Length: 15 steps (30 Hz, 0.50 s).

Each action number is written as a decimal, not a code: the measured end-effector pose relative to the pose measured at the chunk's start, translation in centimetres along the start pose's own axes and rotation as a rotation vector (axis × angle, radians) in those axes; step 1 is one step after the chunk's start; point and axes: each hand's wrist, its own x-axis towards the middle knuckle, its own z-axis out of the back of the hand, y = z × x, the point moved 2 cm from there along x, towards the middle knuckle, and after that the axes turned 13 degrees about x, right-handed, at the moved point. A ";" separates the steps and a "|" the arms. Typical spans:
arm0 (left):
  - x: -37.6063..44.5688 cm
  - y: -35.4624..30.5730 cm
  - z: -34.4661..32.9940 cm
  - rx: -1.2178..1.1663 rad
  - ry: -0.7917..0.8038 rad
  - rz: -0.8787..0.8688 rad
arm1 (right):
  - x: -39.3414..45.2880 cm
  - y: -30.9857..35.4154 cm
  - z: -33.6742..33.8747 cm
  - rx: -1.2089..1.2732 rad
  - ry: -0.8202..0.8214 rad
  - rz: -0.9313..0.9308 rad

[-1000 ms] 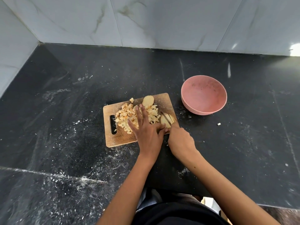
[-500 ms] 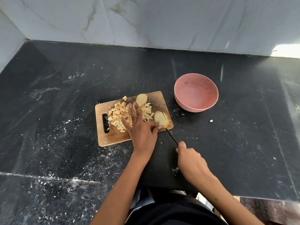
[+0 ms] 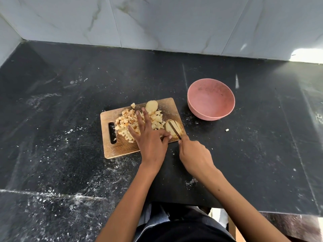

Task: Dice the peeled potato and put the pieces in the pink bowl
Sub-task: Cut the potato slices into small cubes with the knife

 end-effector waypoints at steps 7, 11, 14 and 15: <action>0.1 0.3 -0.3 -0.016 0.009 0.007 | 0.8 0.5 -1.1 -0.092 0.036 -0.061; 0.1 0.3 -0.3 -0.006 0.009 0.014 | 1.3 0.9 -1.5 -0.061 0.052 -0.108; 0.1 0.3 -0.3 -0.005 0.029 0.027 | 1.2 0.9 -1.5 -0.060 0.081 -0.128; 0.1 0.3 -0.3 -0.006 0.037 0.031 | 1.0 0.6 -1.5 -0.063 0.094 -0.137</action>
